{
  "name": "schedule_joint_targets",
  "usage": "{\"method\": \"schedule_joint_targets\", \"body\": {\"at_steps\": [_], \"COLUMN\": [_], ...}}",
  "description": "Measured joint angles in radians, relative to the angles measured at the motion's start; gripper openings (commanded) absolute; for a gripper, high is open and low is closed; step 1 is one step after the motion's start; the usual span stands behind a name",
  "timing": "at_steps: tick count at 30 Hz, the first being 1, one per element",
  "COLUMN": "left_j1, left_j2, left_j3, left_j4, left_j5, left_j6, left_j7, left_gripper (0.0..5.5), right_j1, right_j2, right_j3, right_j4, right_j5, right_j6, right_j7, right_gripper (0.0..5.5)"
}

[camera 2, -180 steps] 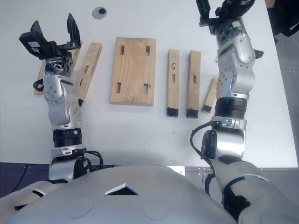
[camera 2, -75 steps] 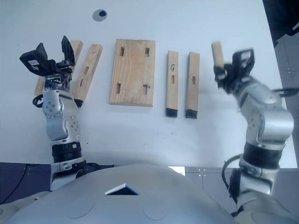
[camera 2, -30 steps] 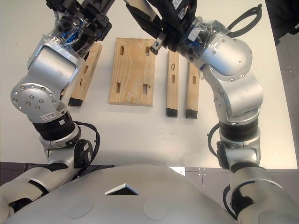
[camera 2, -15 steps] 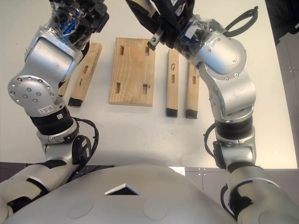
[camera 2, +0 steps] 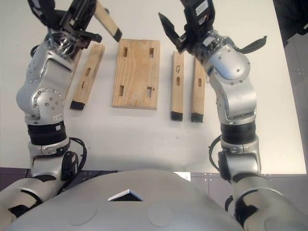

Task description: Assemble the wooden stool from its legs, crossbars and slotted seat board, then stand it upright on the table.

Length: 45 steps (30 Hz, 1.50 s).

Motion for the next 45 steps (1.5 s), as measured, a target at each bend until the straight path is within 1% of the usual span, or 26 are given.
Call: {"method": "schedule_joint_targets", "body": {"at_steps": [2,4,9,15,20,30,36,45], "left_j1": [0.028,0.053,0.128,0.143,0.139,0.172,0.157,0.135], "left_j2": [0.046,0.083,0.145,0.153,0.173,0.163,0.172,0.162], "left_j3": [0.06,0.108,0.173,0.207,0.219,0.218,0.186,0.176], "left_j4": [0.031,0.053,0.115,0.221,0.32,0.412,0.529,0.688], "left_j5": [0.038,0.055,0.082,0.131,0.168,0.173,0.211,0.187], "left_j6": [-0.044,-0.065,-0.103,-0.162,-0.208,-0.297,-0.4,-0.574], "left_j7": [-0.023,-0.047,-0.133,-0.167,-0.187,-0.232,-0.274,-0.335], "left_gripper": [0.38,0.38,0.38,0.38,0.38,0.38,0.38,0.38], "right_j1": [0.037,0.068,0.099,0.111,0.112,0.122,0.122,0.122], "right_j2": [-0.001,0.001,0.029,0.037,0.037,0.039,0.039,0.038], "right_j3": [-0.064,-0.096,-0.099,-0.09,-0.088,-0.082,-0.082,-0.078], "right_j4": [0.012,0.015,0.016,0.023,0.025,0.024,0.025,0.026], "right_j5": [-0.002,-0.002,-0.003,-0.004,-0.004,-0.004,-0.003,-0.001], "right_j6": [-0.001,-0.001,-0.01,-0.011,-0.011,-0.009,-0.005,0.002], "right_j7": [-0.049,-0.079,-0.106,-0.108,-0.107,-0.108,-0.108,-0.098], "right_gripper": [2.88,2.88,2.88,2.88,2.88,2.88,2.88,2.88]}}
